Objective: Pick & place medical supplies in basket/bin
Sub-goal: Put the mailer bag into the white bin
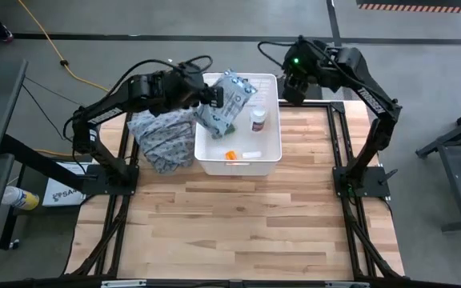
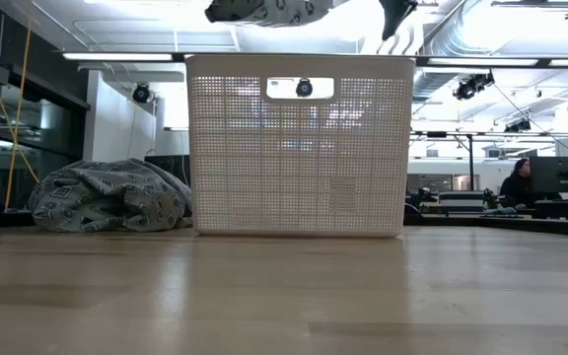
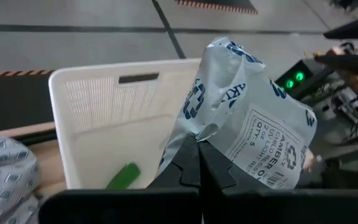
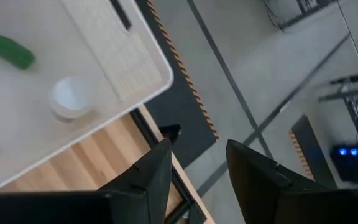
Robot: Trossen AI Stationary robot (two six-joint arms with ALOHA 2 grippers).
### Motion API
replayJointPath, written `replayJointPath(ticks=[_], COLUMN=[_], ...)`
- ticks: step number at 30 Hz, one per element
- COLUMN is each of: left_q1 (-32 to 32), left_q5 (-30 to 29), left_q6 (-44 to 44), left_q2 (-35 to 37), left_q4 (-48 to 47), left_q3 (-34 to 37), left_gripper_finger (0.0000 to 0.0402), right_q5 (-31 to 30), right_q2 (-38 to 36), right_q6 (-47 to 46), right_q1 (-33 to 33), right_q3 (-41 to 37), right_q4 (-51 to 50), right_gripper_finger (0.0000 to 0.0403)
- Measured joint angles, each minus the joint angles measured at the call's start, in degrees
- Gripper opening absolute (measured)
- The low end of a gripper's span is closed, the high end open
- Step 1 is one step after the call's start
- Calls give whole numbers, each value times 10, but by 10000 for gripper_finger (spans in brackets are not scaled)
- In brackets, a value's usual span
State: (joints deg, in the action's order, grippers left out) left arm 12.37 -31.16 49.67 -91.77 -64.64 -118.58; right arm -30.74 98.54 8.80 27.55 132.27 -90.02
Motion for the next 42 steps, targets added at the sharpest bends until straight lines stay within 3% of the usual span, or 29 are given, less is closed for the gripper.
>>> replayJointPath(ticks=[5,14,27,42], left_q1=[29,73,118,121], left_q5=[7,30,79,60], left_q6=[-14,-14,17,60], left_q2=[-3,-45,-135,-211], left_q4=[31,46,46,29], left_q3=[0,0,1,1], left_gripper_finger=[22,22,22,22], right_q5=[3,66,94,107], right_q2=[0,0,0,0], right_q6=[0,0,1,1], right_q1=[32,70,81,81], right_q3=[0,0,0,0], right_q4=[0,0,0,0], right_gripper_finger=[149,145,147,149])
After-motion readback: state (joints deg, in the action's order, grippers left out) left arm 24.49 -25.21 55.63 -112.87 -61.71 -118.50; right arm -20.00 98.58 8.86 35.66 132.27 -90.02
